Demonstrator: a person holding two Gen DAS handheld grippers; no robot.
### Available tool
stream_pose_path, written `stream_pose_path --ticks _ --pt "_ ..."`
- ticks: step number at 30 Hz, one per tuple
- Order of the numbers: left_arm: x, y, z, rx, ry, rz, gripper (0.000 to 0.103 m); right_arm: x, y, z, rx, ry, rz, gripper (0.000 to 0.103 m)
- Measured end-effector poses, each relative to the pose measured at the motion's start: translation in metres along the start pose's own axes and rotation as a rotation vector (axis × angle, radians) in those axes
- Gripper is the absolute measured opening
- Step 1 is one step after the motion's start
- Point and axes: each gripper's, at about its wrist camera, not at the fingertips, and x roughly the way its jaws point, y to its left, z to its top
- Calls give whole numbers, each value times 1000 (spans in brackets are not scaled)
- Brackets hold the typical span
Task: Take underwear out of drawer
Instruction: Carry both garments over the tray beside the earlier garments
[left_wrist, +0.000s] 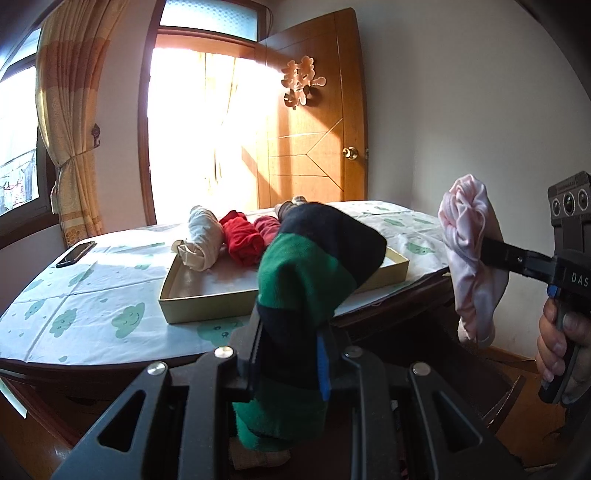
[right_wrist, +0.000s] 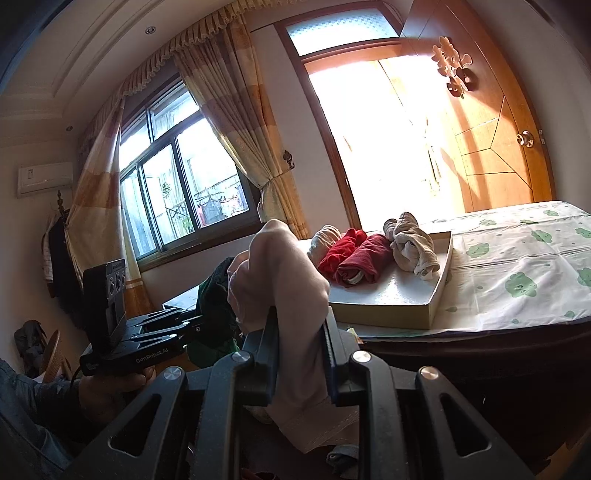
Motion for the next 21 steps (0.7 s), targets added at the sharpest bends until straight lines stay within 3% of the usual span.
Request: stream_pose_path --ticks 12,21 --pt "9 1 43 8 -3 -29 22 5 -5 46 56 -12 24 22" --pt "30 8 67 23 10 -25 22 23 -16 66 68 19 -21 22"
